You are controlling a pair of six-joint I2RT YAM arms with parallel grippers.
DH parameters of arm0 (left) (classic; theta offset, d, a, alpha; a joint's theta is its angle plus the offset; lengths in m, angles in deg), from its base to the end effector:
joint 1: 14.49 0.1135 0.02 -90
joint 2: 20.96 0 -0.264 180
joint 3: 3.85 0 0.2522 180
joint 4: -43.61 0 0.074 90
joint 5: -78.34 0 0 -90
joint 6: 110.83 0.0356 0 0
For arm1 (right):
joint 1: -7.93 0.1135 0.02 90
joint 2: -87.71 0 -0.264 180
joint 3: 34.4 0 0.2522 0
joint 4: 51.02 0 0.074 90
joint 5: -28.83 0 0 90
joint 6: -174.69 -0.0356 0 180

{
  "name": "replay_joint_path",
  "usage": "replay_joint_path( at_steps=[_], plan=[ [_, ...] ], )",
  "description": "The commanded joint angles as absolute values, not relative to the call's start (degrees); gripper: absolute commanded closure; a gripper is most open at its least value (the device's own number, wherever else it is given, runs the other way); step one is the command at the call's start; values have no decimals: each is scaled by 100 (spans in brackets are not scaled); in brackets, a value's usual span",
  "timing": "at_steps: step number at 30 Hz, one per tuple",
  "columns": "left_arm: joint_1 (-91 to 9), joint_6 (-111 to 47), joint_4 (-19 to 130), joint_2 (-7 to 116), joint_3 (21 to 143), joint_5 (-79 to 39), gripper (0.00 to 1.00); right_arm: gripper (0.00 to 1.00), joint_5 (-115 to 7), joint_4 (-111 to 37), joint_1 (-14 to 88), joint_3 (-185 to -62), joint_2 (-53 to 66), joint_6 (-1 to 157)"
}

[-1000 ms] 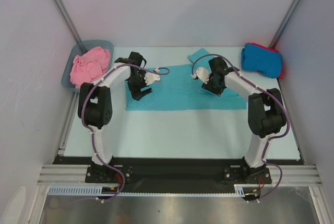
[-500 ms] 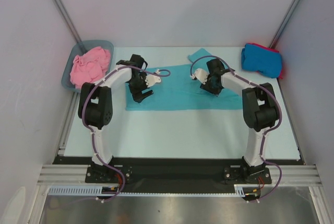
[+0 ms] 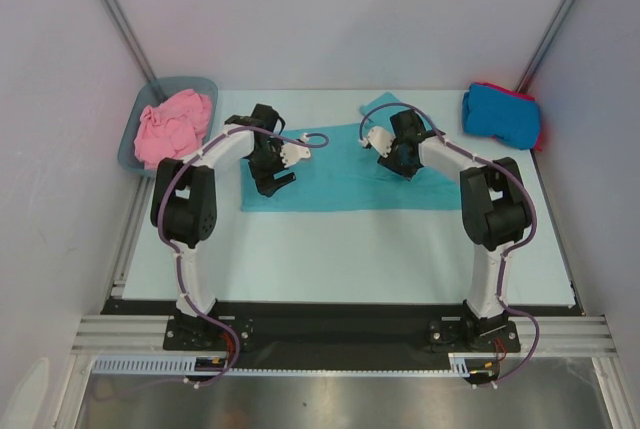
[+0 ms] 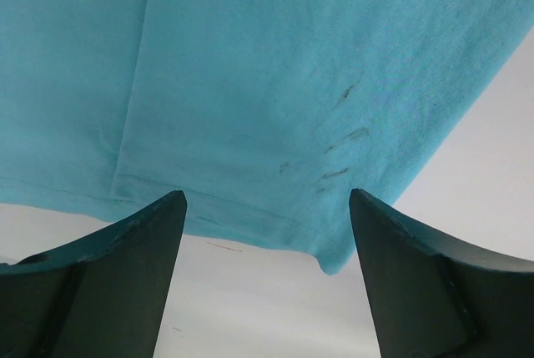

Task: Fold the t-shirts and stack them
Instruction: Fold the tshirt

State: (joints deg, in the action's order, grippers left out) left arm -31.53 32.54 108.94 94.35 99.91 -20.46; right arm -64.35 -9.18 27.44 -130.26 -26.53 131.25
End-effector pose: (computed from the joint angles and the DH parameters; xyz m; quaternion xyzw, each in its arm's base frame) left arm 0.3854 -0.1238 0.1953 0.5782 0.8043 -0.0369 0.1320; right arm 0.3986 0.1391 0.1796 -0.5207 0.8138 -0.0861 0.2435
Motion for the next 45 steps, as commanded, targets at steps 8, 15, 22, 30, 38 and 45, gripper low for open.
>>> replay_joint_path(
  at_steps=[8, 15, 22, 30, 38, 45],
  plan=[
    [-3207, 3138, 10826, 9110, 10000, -2142, 16, 54, -6503, -869, 2850, -12946, -2356, 13136],
    [-3224, 3129, 10809, 9163, 10027, -2151, 15, 97, -6688, -1079, 2850, -12866, -2497, 12986],
    [-3242, 3138, 10809, 9225, 10026, -2186, 15, 100, -6855, -1194, 2911, -13200, -2356, 13205],
    [-3303, 3112, 10809, 9304, 10097, -2177, 15, 100, -7039, -1414, 3060, -13446, -2619, 13847],
    [-3303, 3112, 10809, 9286, 10044, -2124, 15, 100, -7101, -1555, 3131, -13885, -3208, 14173],
    [-3303, 3112, 10800, 9242, 10018, -2080, 15, 47, -7321, -1484, 3210, -14018, -3508, 14235]
  ],
)
